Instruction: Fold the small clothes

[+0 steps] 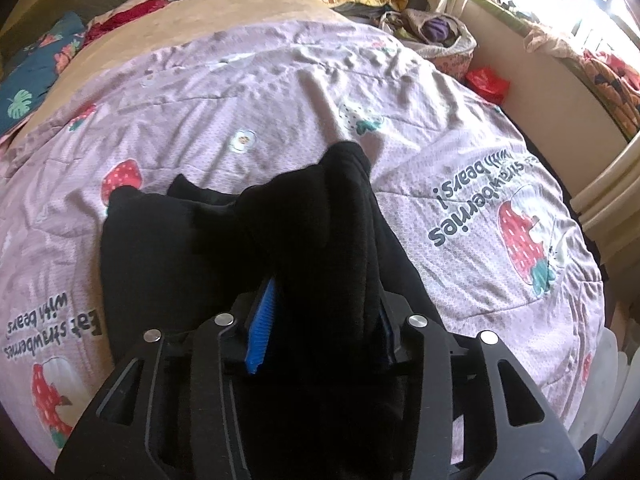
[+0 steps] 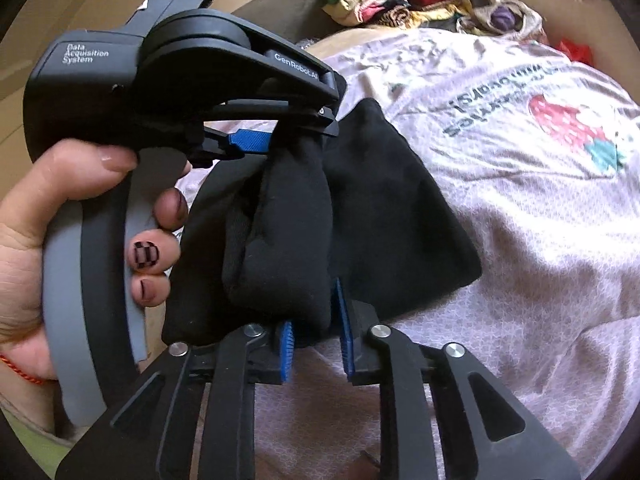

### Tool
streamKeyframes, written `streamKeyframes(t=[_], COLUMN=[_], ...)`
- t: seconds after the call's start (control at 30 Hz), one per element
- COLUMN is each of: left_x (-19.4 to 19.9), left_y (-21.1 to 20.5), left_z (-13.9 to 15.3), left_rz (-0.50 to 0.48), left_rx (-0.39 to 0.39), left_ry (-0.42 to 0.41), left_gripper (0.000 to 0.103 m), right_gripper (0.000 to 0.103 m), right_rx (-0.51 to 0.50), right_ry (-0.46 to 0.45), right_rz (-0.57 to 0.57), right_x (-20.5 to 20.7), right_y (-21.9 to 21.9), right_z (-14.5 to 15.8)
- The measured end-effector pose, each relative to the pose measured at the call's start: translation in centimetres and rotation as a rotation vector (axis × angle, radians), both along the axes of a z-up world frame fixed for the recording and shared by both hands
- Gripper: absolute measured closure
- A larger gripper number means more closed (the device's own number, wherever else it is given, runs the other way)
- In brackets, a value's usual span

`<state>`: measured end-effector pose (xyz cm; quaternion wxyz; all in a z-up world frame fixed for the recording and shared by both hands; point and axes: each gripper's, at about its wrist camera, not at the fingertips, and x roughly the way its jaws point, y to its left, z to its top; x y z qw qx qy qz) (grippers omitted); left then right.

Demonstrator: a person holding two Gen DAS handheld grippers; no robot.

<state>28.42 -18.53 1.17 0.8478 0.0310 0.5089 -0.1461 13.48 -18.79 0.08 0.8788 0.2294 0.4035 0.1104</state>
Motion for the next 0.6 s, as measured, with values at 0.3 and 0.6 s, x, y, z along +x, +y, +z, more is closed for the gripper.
streamKeyframes(t=[0.3, 0.6], left_x=[0.6, -1.2], left_y=[-0.9, 5.6], left_z=[-0.6, 3.4], left_rz=[-0.023, 0.065], left_rx=[-0.074, -0.204], left_ry=[0.037, -0.077], left_gripper=[0.038, 0.025], right_gripper=[0.070, 0.030], right_rx=[0.068, 0.198], right_ry=[0.050, 0.012], right_rz=[0.014, 0.037], right_x=[-0.1, 0.3], right_y=[-0.9, -4.3], right_z=[-0.2, 2.9])
